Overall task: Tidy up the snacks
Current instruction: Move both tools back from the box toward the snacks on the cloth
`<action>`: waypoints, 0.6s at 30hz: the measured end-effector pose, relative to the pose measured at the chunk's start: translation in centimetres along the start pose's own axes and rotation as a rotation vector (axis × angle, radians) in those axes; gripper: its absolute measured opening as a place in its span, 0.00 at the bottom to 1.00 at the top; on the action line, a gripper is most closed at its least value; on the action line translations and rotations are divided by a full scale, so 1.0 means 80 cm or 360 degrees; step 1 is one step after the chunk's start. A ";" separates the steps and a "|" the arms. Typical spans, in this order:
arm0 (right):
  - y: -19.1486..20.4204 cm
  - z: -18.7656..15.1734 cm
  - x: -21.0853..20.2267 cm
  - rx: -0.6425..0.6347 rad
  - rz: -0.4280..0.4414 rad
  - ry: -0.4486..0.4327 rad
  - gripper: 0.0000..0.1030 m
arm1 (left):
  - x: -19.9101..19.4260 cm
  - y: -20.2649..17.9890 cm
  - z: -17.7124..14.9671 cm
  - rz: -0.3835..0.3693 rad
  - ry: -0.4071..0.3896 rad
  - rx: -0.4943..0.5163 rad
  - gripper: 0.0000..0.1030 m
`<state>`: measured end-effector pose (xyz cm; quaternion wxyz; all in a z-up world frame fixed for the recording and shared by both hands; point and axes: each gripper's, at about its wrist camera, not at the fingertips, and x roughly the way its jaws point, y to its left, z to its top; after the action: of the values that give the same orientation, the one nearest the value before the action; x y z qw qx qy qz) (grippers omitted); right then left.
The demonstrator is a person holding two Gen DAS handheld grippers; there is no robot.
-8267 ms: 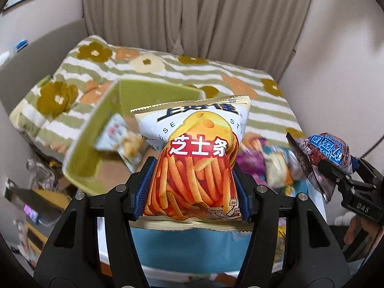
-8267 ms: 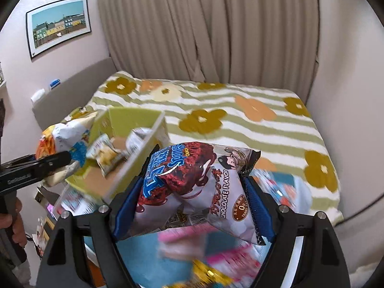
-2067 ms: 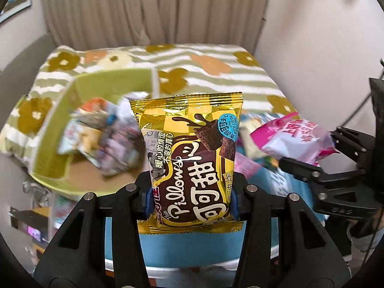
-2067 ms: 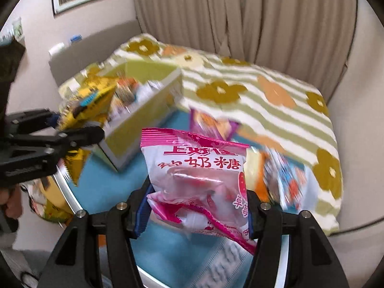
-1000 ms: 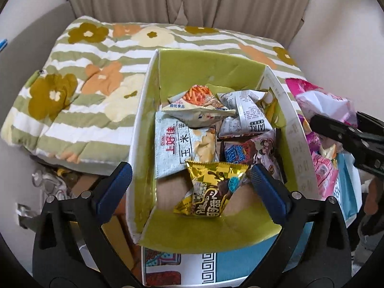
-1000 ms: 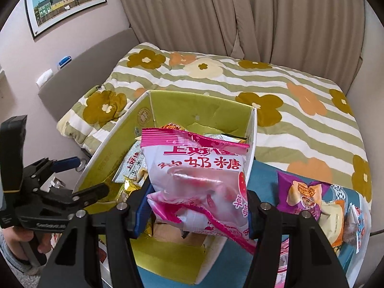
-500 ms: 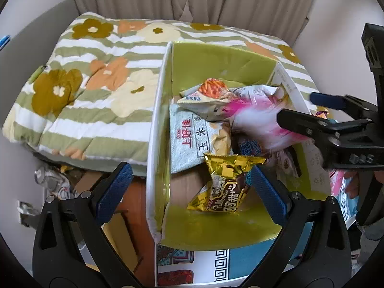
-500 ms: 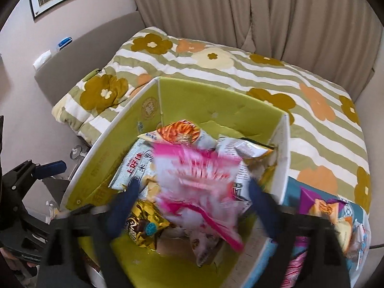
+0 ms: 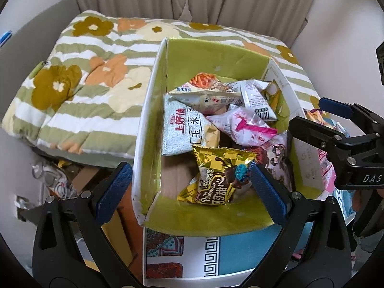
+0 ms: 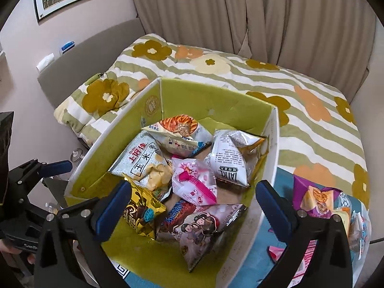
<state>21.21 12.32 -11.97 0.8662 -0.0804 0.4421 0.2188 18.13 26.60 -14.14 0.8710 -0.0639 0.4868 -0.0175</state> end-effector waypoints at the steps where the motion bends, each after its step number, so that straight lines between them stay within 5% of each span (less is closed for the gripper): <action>1: -0.001 0.000 -0.007 0.0004 0.0000 -0.0016 0.99 | -0.004 -0.002 0.000 0.0003 -0.0009 -0.0001 0.96; 11: -0.016 -0.018 -0.068 0.0015 0.0006 -0.0138 1.00 | -0.052 -0.036 -0.011 0.0061 -0.0114 -0.0012 0.96; 18: -0.066 -0.050 -0.126 0.0050 0.0008 -0.0183 1.00 | -0.080 -0.112 -0.025 0.0025 -0.0193 -0.0046 0.96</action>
<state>15.51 3.16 -6.60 0.8907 -0.0530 0.3952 0.2182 13.37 18.16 -8.64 0.8981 -0.0736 0.4337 0.0002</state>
